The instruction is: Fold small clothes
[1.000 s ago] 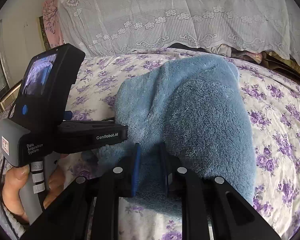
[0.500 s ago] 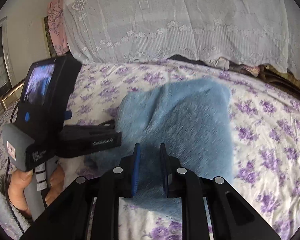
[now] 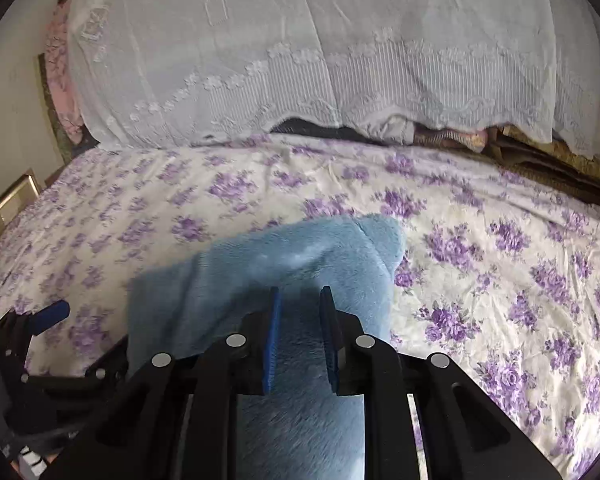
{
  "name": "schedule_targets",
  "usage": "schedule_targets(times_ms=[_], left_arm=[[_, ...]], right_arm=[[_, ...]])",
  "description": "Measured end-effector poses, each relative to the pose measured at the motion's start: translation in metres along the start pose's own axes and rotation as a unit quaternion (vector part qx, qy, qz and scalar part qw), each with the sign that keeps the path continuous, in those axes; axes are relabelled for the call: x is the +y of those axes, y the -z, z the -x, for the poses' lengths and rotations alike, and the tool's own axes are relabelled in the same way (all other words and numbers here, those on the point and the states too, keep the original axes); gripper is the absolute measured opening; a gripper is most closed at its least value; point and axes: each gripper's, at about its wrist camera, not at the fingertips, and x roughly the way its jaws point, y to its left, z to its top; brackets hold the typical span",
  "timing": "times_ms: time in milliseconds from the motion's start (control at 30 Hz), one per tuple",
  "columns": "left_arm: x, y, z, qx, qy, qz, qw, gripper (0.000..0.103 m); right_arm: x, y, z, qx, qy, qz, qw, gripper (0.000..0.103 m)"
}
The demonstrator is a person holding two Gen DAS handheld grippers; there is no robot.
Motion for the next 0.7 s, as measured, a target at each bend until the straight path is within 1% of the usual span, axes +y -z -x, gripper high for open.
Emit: schedule_targets(times_ms=[67,133,200,267,433,533,567,633,667,700], left_arm=[[-0.003,0.004,-0.011,0.011,-0.006,-0.002,0.9999,0.099],[0.002,0.005,-0.019,0.023,0.010,0.017,0.9995,0.099],[0.006,0.005,-0.024,0.036,0.026,0.027,0.9987,0.099],[0.007,0.007,-0.028,0.041,0.034,0.031,0.9981,0.099],[0.004,0.007,-0.030,0.039,0.033,0.028,0.9983,0.099],[0.012,0.003,-0.027,0.049,0.055,0.044,0.9963,0.099],[0.015,0.002,-0.025,0.051,0.063,0.049,0.9955,0.099],[0.025,-0.002,-0.017,0.049,0.083,0.063,0.9934,0.099],[0.029,-0.004,-0.014,0.048,0.090,0.068,0.9925,0.099],[0.035,-0.006,-0.012,0.050,0.103,0.074,0.9907,0.099]], right_arm=[[-0.007,0.005,-0.016,0.018,-0.008,-0.016,1.000,0.019],[-0.011,0.011,-0.027,0.028,-0.012,-0.023,0.999,0.020],[-0.012,0.018,-0.032,0.022,-0.015,-0.026,0.999,0.020],[-0.012,0.023,-0.034,0.014,-0.015,-0.019,1.000,0.020],[-0.016,0.025,-0.036,0.012,-0.022,-0.026,0.999,0.020],[-0.018,0.021,-0.030,0.014,-0.031,-0.031,0.999,0.022],[-0.020,0.021,-0.025,0.010,-0.037,-0.035,0.999,0.023],[-0.024,0.022,-0.010,-0.006,-0.045,-0.046,0.998,0.033],[-0.027,0.024,0.000,-0.016,-0.046,-0.053,0.997,0.047],[-0.030,0.026,0.008,-0.023,-0.043,-0.057,0.997,0.055]])
